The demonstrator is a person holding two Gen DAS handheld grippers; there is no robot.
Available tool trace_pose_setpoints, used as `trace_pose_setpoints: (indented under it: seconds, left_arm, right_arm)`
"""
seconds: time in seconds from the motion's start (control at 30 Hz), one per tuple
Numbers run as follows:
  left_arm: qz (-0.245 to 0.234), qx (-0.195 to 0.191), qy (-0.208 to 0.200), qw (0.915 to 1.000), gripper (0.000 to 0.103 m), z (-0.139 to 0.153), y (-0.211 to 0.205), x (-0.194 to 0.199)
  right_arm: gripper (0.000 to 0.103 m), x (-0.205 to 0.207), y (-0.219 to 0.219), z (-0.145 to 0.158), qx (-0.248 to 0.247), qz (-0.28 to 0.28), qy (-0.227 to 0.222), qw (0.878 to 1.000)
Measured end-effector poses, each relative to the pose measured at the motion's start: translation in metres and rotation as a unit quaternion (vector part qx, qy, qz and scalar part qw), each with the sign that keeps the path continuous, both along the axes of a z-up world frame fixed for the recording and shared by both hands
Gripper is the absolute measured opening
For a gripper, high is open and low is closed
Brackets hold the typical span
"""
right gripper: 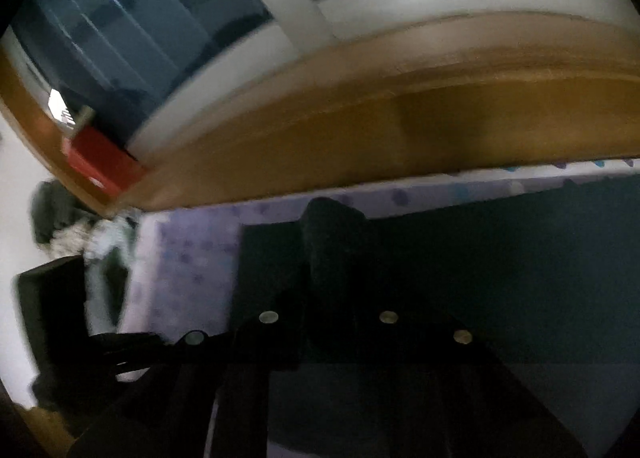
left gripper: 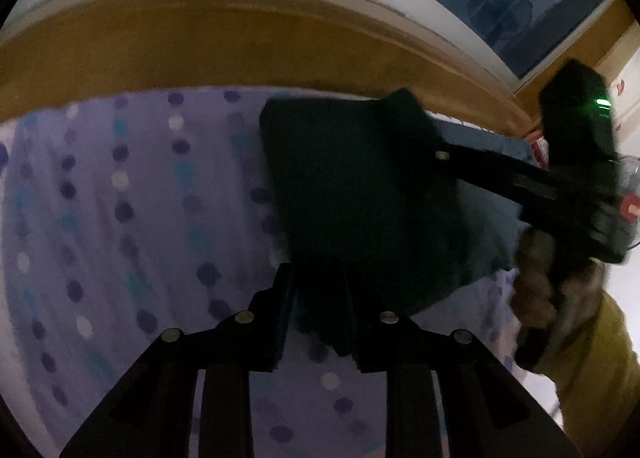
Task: Fold clothes
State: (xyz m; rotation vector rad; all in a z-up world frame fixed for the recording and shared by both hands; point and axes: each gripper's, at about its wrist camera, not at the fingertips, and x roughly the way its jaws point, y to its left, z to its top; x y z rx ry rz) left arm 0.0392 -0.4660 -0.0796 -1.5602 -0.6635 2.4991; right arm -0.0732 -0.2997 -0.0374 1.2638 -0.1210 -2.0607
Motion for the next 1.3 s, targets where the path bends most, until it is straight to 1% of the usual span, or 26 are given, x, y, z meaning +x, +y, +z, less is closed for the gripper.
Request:
trace_pose_setpoints:
  seconds: [0.03, 0.1, 0.17, 0.27, 0.33, 0.4, 0.5, 0.53, 0.63, 0.7, 0.73, 0.77, 0.8, 0.83, 0.93, 1.0, 1.17, 1.23, 1.27, 1.3]
  left_arm:
    - [0.0, 0.001, -0.003, 1.0, 0.024, -0.001, 0.002, 0.001]
    - [0.001, -0.008, -0.008, 0.9999, 0.025, -0.003, 0.007, 0.004]
    - [0.004, -0.014, -0.011, 0.9998, 0.025, -0.003, 0.009, 0.008]
    - [0.009, -0.021, -0.011, 0.9997, 0.025, 0.005, 0.008, 0.017]
    - [0.016, -0.029, -0.007, 0.9994, 0.025, 0.012, 0.005, 0.024]
    - [0.022, -0.036, 0.002, 0.9991, 0.026, 0.019, 0.003, 0.023]
    - [0.021, -0.049, 0.012, 0.9985, 0.026, 0.026, 0.002, 0.01]
    - [0.02, -0.054, 0.015, 0.9982, 0.026, 0.028, 0.002, 0.004]
    - [-0.001, -0.068, 0.013, 0.9976, 0.028, 0.026, 0.001, -0.025]
    - [-0.017, -0.074, 0.007, 0.9971, 0.028, 0.021, 0.0, -0.044]
    - [-0.025, -0.078, 0.004, 0.9966, 0.028, 0.017, 0.001, -0.053]
    - [-0.029, -0.074, 0.003, 0.9968, 0.029, 0.015, 0.0, -0.057]
    - [-0.032, -0.068, 0.003, 0.9972, 0.031, 0.013, -0.002, -0.059]
    - [-0.035, -0.061, 0.003, 0.9975, 0.033, 0.011, -0.004, -0.061]
    - [-0.046, -0.038, 0.006, 0.9982, 0.038, 0.006, -0.011, -0.065]
    - [-0.063, -0.023, 0.014, 0.9977, 0.041, 0.005, -0.015, -0.062]
    - [-0.093, -0.024, 0.017, 0.9952, 0.045, 0.005, -0.016, -0.058]
    - [-0.099, -0.032, 0.006, 0.9945, 0.045, 0.008, -0.014, -0.057]
    - [-0.094, -0.032, -0.001, 0.995, 0.046, 0.01, -0.017, -0.054]
    - [-0.087, -0.032, -0.008, 0.9957, 0.046, 0.011, -0.021, -0.051]
  right_arm:
    - [0.016, -0.005, 0.0, -0.008, 0.008, -0.002, -0.009, 1.0]
    - [0.016, -0.008, 0.005, -0.014, -0.012, -0.007, -0.019, 1.0]
    - [0.017, -0.005, 0.007, -0.014, -0.017, -0.006, -0.014, 1.0]
    - [0.025, 0.002, 0.014, -0.002, -0.017, -0.021, 0.0, 1.0]
    - [0.03, 0.012, 0.024, 0.014, -0.007, -0.04, 0.03, 0.999]
    - [0.038, 0.03, 0.038, 0.031, 0.006, -0.049, 0.074, 0.996]
    - [0.038, 0.057, 0.041, 0.044, 0.025, -0.043, 0.104, 0.993]
    - [0.038, 0.066, 0.036, 0.042, 0.032, -0.037, 0.109, 0.993]
    - [0.038, 0.089, 0.02, 0.033, 0.024, -0.02, 0.114, 0.993]
    - [0.038, 0.097, 0.007, 0.023, 0.028, -0.01, 0.105, 0.994]
    - [0.038, 0.099, 0.0, 0.017, 0.04, -0.008, 0.106, 0.994]
    - [0.038, 0.101, -0.008, 0.011, 0.053, -0.005, 0.107, 0.993]
    - [0.038, 0.1, -0.012, 0.002, 0.082, -0.016, 0.108, 0.991]
    - [0.038, 0.1, -0.013, -0.003, 0.089, -0.021, 0.103, 0.99]
    - [0.037, 0.101, -0.002, -0.004, 0.075, -0.028, 0.092, 0.993]
    - [0.037, 0.104, 0.002, -0.003, 0.075, -0.039, 0.089, 0.992]
    - [0.039, 0.116, 0.007, 0.0, 0.084, -0.075, 0.081, 0.99]
    - [0.042, 0.121, 0.008, 0.004, 0.09, -0.094, 0.074, 0.989]
    - [0.046, 0.126, 0.004, 0.009, 0.106, -0.097, 0.08, 0.986]
    - [0.051, 0.133, 0.001, 0.016, 0.121, -0.095, 0.097, 0.983]
